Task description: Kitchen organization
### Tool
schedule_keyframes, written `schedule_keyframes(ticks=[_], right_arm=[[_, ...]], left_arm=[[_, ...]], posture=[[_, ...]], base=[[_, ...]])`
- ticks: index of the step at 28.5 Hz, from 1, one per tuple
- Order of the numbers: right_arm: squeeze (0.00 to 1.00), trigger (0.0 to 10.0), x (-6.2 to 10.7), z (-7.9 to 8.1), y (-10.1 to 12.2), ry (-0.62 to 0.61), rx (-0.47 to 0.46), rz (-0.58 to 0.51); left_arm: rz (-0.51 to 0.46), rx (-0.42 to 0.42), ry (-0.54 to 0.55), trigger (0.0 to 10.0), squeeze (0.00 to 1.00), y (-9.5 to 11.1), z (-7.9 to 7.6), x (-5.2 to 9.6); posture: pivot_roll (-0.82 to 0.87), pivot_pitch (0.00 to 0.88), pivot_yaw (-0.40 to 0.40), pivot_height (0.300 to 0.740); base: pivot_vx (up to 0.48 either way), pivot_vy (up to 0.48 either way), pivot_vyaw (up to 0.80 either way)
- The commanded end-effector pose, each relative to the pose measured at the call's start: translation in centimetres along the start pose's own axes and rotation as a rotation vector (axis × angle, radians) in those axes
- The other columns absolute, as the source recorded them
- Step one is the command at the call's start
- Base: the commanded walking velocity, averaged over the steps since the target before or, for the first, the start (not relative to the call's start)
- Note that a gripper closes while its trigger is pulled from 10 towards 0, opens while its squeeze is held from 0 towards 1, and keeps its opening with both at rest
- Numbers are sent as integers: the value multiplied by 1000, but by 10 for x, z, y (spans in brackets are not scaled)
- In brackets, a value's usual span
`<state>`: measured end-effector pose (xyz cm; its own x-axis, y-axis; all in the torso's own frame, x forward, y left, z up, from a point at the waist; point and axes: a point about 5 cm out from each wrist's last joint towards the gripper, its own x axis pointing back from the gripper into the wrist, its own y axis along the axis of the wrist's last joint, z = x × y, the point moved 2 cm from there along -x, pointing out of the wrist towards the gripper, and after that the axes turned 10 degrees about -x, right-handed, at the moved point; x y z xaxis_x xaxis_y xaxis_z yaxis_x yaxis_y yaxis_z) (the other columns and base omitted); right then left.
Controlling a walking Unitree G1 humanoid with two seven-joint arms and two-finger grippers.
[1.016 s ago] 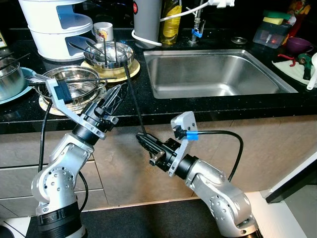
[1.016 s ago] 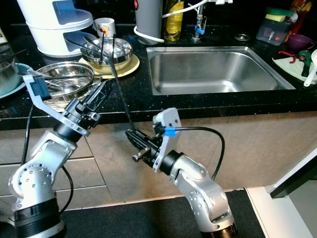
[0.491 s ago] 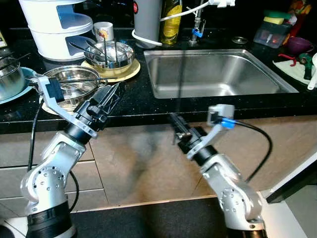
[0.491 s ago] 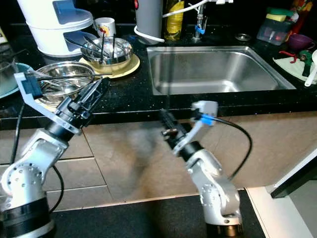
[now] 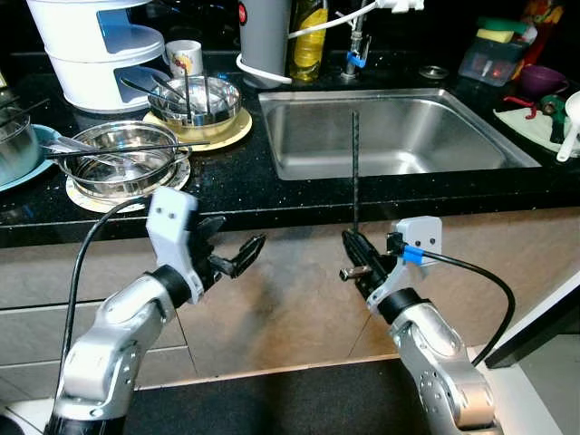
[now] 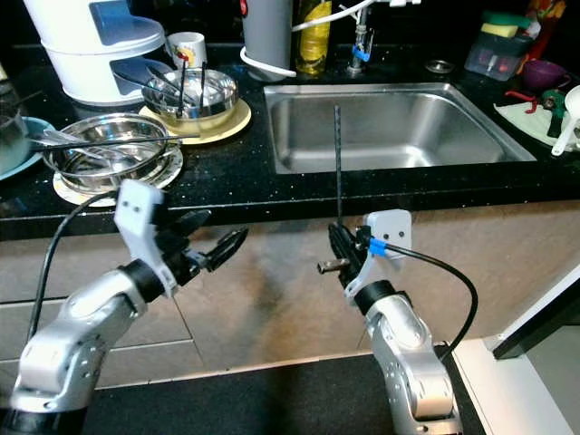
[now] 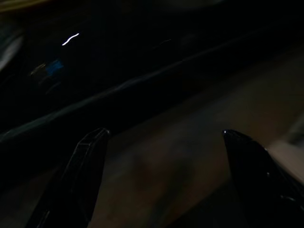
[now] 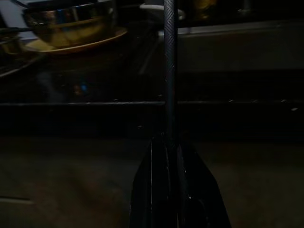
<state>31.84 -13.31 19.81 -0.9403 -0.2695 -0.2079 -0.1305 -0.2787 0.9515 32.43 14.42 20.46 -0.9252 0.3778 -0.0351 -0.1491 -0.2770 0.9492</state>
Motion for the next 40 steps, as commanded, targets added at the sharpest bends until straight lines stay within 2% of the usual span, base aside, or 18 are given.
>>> schedule_keyframes(ticks=[1, 3, 8, 9, 11, 16, 22, 25, 26, 27, 28, 30, 31, 32, 33, 36, 38, 40], right_arm=[[0, 10000, -2, -2, 0, -14, 25, -11], [0, 10000, -5, -2, 0, -15, 44, -14], [0, 10000, -7, 0, -2, -17, 53, -6], [0, 10000, -4, 2, -10, 0, 57, 25], [0, 10000, 0, 3, -13, 8, 56, 35], [0, 10000, 0, 3, -13, 8, 54, 33], [0, 10000, 0, 2, -14, 8, 28, 29], [0, 10000, 1, 4, -16, 18, 18, 37], [0, 10000, 6, 6, -23, 43, -11, 73], [0, 10000, 6, 6, -23, 43, -11, 73], [0, 10000, 14, 6, -34, 72, -62, 119], [0, 10000, 17, 7, -39, 83, -86, 138], [0, 10000, 32, 4, -57, 118, -142, 207], [0, 10000, 32, 4, -57, 118, -142, 207], [0, 10000, 38, 2, -64, 125, -152, 229], [0, 10000, 50, -4, -80, 107, -177, 273], [0, 10000, 56, -7, -88, 93, -186, 294], [0, 10000, 69, -12, -104, 48, -199, 326]], left_arm=[[15, 28, 79, 10000, 0, -4, 4, -3], [-13, 61, 123, 10000, 0, 2, 6, -5], [-28, 59, 128, 10000, 0, 5, 2, -5], [-19, 48, 74, 10000, 0, 1, -6, -1], [-16, 28, 47, 10000, 0, -1, -10, 2], [-18, 23, 46, 10000, 0, -1, -10, 3], [-13, 37, 94, 10000, 0, -3, -1, 1], [-15, 39, 80, 10000, 0, -4, -3, 1], [-2, 45, 27, 10000, 0, -9, -11, 6], [-2, 45, 27, 10000, 0, -9, -11, 6], [19, 16, -82, 10000, 0, -18, -23, 12], [27, -3, -127, 10000, 0, -21, -28, 15], [95, -49, -294, 10000, 0, -38, -44, 29], [95, -49, -294, 10000, 0, -38, -44, 29], [121, -59, -348, 10000, 0, -45, -48, 35], [183, -51, -364, 10000, 0, -60, -50, 42], [209, -35, -341, 10000, 0, -68, -49, 43], [294, -4, -275, 10000, 0, -88, -47, 46]], posture=[[-86, 156, -36, 740], [-88, 160, -36, 740], [-88, 160, -36, 740], [-87, 170, -37, 740], [-87, 170, -37, 740], [-87, 175, -36, 740], [-87, 178, -35, 740], [-89, 178, -34, 740], [-89, 180, -36, 740], [-89, 180, -36, 740], [-89, 181, -37, 740], [-89, 181, -37, 740], [-86, 182, -37, 740], [-86, 182, -37, 740], [-86, 182, -37, 740], [-86, 183, -36, 740], [-86, 183, -36, 740], [-86, 183, -36, 740]], base=[[0, 0, 0], [0, 0, 0], [0, 0, 0], [0, 0, 0], [0, 0, 0], [0, 0, 0], [0, 0, 0], [0, 0, 0], [0, 0, 0], [0, 0, 0], [0, 0, 0], [0, 0, 0], [0, 0, 0], [0, 0, 0], [0, 0, 0], [0, 0, 0], [0, 0, 0], [0, 0, 0]])
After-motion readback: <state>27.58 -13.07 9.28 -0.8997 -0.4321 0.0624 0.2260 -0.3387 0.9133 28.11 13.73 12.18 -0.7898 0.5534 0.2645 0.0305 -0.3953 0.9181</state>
